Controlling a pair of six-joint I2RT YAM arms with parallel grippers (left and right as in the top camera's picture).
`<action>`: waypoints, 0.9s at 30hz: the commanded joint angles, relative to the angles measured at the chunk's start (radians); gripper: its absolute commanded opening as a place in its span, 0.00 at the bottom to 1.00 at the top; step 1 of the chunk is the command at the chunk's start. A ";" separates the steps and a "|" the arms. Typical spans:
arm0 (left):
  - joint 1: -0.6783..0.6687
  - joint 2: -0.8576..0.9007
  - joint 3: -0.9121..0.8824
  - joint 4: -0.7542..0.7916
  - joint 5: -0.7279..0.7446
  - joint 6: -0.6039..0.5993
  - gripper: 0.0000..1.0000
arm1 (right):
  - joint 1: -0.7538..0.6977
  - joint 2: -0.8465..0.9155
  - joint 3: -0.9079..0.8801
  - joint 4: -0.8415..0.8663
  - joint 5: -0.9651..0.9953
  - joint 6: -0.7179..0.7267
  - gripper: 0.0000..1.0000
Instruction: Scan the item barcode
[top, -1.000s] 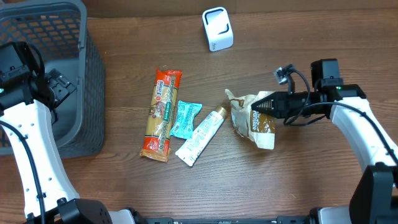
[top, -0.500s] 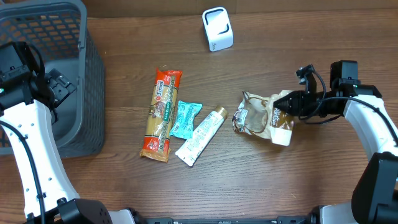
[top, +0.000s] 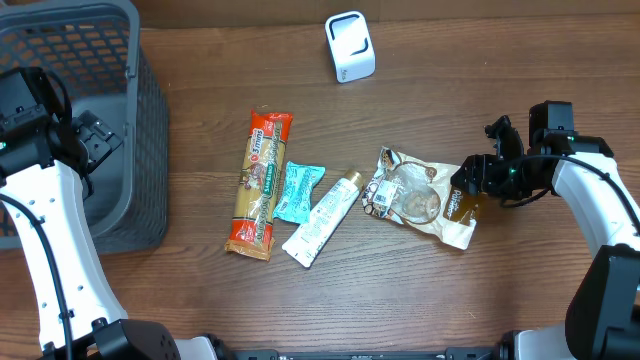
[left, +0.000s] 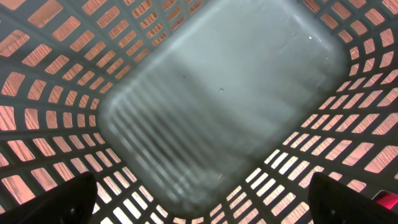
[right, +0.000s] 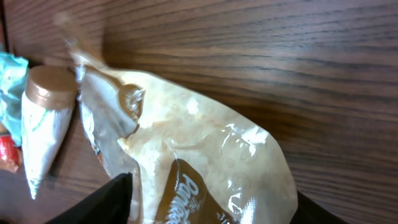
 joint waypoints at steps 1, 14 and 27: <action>-0.002 0.003 -0.005 -0.003 0.008 -0.018 1.00 | -0.001 0.006 0.023 0.002 0.019 -0.013 0.70; -0.002 0.003 -0.005 -0.003 0.008 -0.018 1.00 | 0.023 0.050 0.081 0.173 0.050 -0.173 0.86; -0.002 0.003 -0.005 -0.003 0.008 -0.018 1.00 | 0.202 0.309 0.327 0.116 0.029 -0.399 0.89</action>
